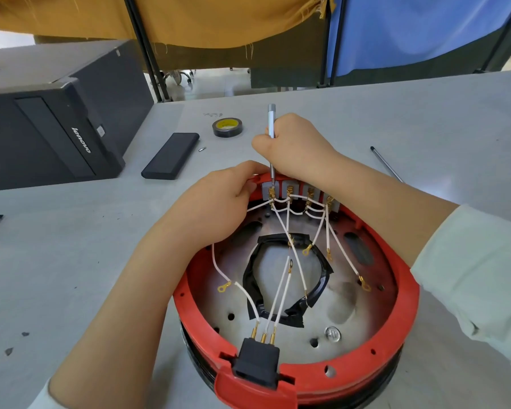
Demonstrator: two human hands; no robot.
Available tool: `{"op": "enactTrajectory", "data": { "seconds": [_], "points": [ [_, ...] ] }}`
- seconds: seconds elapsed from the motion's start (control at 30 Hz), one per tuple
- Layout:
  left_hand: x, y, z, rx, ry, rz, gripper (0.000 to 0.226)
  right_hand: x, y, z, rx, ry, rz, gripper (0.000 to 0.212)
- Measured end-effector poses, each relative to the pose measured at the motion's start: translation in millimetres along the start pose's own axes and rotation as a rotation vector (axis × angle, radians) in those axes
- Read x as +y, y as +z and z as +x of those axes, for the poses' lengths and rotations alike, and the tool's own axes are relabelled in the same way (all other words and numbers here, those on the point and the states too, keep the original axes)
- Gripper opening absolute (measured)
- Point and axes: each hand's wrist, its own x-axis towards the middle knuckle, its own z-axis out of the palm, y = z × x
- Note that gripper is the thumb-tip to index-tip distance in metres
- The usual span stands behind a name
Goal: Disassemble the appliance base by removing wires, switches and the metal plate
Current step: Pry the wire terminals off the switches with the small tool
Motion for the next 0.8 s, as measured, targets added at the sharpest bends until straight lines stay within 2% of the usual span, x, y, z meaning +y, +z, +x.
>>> {"op": "enactTrajectory", "data": {
  "seconds": [0.27, 0.47, 0.6, 0.8],
  "points": [
    [3, -1, -3, 0.016, -0.013, 0.013, 0.034, 4, -9, -14, 0.217, -0.126, 0.187, 0.038],
    [10, 3, -14, 0.100, -0.130, 0.044, 0.037, 13, -26, -32, 0.094, -0.117, 0.168, 0.038],
    [21, 9, -25, 0.146, -0.212, 0.098, 0.043, 20, -25, -39, 0.123, -0.079, 0.155, 0.033],
    [25, -10, -10, -0.004, -0.215, 0.118, 0.028, 12, -18, -37, 0.139, -0.252, 0.200, 0.036]
  ]
}}
